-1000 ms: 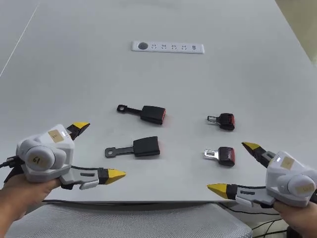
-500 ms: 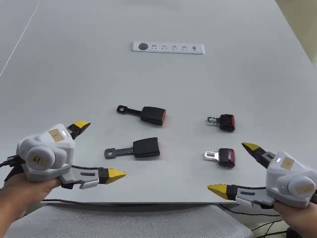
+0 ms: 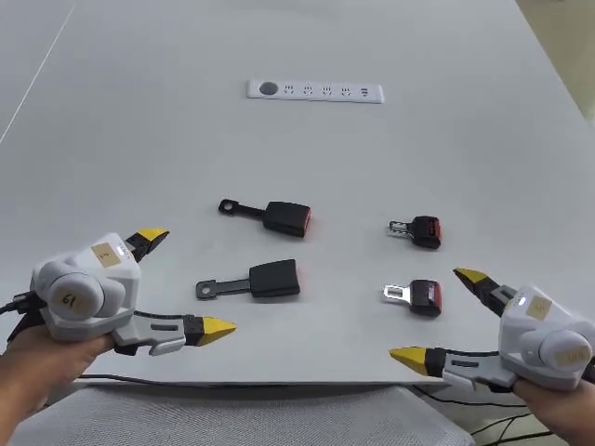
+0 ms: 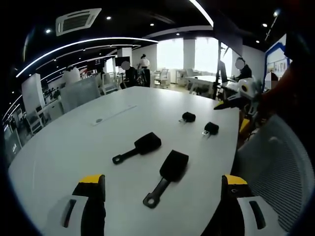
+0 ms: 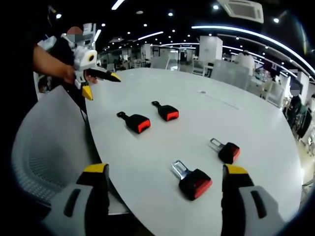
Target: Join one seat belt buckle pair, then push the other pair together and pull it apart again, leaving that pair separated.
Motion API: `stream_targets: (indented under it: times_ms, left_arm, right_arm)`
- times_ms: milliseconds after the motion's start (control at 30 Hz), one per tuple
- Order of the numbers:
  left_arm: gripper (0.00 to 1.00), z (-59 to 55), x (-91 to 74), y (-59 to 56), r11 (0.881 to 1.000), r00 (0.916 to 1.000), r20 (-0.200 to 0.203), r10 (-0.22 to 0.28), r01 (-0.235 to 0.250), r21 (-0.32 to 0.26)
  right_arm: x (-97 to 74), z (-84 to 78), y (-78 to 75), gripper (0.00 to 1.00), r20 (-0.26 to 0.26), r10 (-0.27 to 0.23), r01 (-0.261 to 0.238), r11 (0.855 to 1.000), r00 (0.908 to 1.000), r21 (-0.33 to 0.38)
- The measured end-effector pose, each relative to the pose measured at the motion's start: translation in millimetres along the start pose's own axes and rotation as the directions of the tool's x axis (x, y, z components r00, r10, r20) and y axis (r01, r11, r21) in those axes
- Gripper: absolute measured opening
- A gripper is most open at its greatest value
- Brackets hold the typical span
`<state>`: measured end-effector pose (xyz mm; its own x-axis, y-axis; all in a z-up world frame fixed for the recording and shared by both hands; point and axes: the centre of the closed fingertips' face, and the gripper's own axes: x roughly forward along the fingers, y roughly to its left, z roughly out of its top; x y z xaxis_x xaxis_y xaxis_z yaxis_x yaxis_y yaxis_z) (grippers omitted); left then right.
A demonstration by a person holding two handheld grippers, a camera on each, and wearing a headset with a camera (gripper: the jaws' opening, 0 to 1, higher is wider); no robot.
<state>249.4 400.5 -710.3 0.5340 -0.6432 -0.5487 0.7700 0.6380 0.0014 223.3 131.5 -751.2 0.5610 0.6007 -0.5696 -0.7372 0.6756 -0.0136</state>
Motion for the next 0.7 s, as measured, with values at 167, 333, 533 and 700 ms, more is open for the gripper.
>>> stream_targets:
  times_ms: [167, 333, 533, 700]
  left_arm:
    - [1.0, 1.3, 1.4, 0.4, 1.0, 1.0, 0.002, 0.0, 0.0, 0.0]
    - [1.0, 1.4, 2.4, -0.1, 1.0, 1.0, 0.002, -0.001, 0.001, 0.0]
    - [1.0, 1.1, 3.3, 0.0, 1.0, 1.0, 0.002, -0.001, 0.001, -0.003]
    - [1.0, 1.5, 4.0, 1.2, 1.0, 1.0, 0.002, -0.001, 0.001, -0.003]
  right_arm:
    - [0.2, -1.4, -0.7, 0.97, -0.001, -0.001, 0.001, 1.0, 1.0, 0.001]
    - [-0.2, -1.7, -1.1, 0.97, -0.001, -0.002, 0.002, 1.0, 1.0, 0.004]
    - [-0.2, -1.7, -1.6, 0.96, -0.001, -0.001, 0.001, 1.0, 1.0, 0.002]
    - [0.0, -2.5, -2.8, 0.96, -0.003, -0.001, 0.001, 1.0, 1.0, 0.006]
